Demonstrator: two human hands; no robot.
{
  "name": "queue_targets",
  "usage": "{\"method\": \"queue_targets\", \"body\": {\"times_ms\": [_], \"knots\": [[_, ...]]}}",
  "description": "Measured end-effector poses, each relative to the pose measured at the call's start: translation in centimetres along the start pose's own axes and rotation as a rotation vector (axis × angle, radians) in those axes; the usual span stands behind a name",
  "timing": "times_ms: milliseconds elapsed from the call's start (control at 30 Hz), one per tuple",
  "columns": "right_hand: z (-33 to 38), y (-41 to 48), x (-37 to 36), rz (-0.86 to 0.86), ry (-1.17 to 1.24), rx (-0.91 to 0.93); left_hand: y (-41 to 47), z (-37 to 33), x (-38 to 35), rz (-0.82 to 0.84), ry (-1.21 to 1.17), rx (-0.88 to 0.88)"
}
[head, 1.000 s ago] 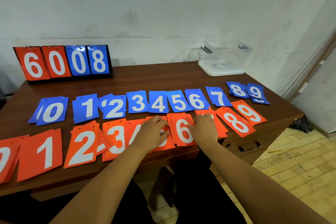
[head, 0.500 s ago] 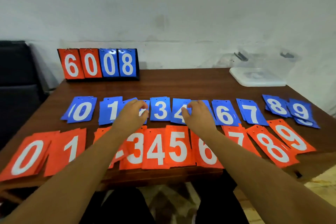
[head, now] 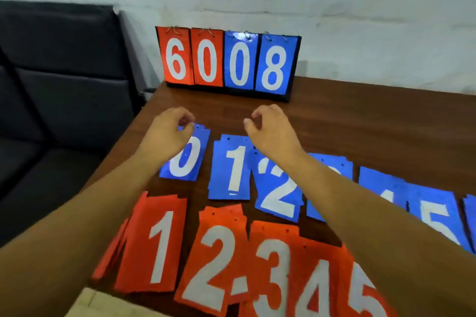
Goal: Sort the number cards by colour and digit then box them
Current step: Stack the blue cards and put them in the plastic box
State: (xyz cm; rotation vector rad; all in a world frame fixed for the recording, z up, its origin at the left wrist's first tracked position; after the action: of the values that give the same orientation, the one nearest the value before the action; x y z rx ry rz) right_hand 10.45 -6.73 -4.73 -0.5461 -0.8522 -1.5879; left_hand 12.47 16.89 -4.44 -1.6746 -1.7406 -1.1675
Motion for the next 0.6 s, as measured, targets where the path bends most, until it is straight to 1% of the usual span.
{"method": "queue_targets", "body": {"times_ms": [133, 233, 300, 400, 467, 600], "knots": [[1.5, 2.2, -4.1, 0.144, 0.017, -0.039, 1.9, 3.9, 0.5, 0.088, -0.037, 0.134], [3.0, 3.0, -4.9, 0.218, 0.025, -0.092, 2.4, 5.3, 1.2, 0.151, -0.055, 0.214], [4.2, 3.3, -4.9, 0.271, 0.025, -0.149, 2.6, 5.8, 1.5, 0.226, -0.051, 0.24], [5.9, 3.2, -4.3, 0.275, 0.034, -0.239, 2.6, 6.8, 2.5, 0.316, -0.108, 0.32], [6.5, 2.2, -4.1, 0.272, 0.042, -0.331, 2.3, 7.1, 2.9, 0.361, -0.145, 0.376], [8.4, -1.2, -6.1, 0.37, 0.048, -0.441, 0.8, 7.3, 2.4, 0.448, -0.195, 0.463]]}}
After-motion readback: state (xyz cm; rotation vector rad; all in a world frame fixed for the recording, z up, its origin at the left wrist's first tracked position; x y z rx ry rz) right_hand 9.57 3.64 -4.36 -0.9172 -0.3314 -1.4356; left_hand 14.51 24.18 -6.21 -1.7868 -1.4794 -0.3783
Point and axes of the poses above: each hand's wrist, its own y-axis towards the middle knuckle, its own x-axis out of the back of the hand, z = x × y, the point moved 10 cm from there along y, towards the middle knuckle
